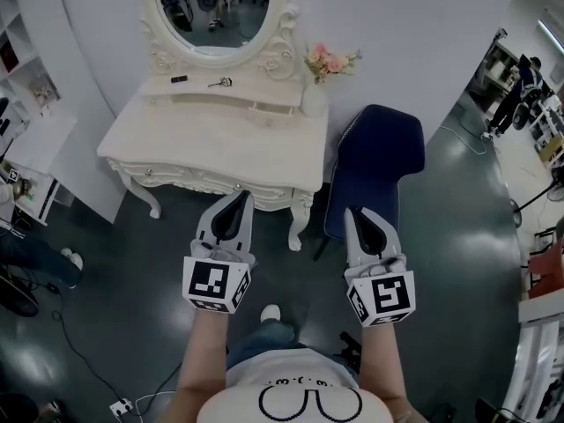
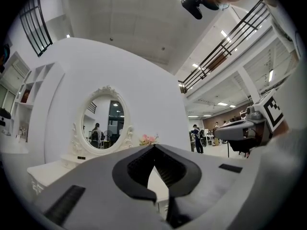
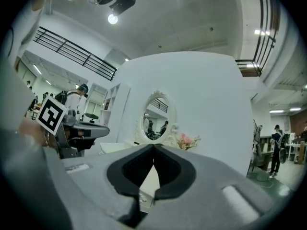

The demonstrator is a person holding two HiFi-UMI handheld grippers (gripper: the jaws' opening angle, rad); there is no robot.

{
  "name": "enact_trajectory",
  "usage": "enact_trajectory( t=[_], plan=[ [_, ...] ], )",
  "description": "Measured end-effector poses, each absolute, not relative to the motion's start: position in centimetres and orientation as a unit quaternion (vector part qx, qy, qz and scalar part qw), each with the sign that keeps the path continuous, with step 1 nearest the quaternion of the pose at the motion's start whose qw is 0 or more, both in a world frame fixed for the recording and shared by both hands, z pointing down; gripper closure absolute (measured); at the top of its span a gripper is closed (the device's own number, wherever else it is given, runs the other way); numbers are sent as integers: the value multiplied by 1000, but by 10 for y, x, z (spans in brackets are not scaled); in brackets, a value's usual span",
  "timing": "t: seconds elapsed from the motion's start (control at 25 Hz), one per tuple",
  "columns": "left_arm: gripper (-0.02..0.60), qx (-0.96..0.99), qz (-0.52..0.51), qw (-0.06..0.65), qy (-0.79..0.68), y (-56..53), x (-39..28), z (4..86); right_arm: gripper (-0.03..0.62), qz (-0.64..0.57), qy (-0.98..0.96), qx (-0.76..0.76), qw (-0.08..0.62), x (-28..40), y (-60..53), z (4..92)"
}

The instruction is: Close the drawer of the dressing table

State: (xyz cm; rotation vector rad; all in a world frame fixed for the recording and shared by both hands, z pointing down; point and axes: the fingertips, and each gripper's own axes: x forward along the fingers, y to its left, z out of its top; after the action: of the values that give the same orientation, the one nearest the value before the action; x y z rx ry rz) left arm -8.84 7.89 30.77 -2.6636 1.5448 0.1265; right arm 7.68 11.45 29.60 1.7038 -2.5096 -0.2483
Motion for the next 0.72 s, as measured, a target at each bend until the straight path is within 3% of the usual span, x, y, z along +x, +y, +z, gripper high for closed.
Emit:
enact_trajectory(
  t=[0.72],
  plan=[
    [583, -869, 18, -9, 494, -77, -92, 346, 591, -39, -814, 576, 66, 80, -34, 334]
  ],
)
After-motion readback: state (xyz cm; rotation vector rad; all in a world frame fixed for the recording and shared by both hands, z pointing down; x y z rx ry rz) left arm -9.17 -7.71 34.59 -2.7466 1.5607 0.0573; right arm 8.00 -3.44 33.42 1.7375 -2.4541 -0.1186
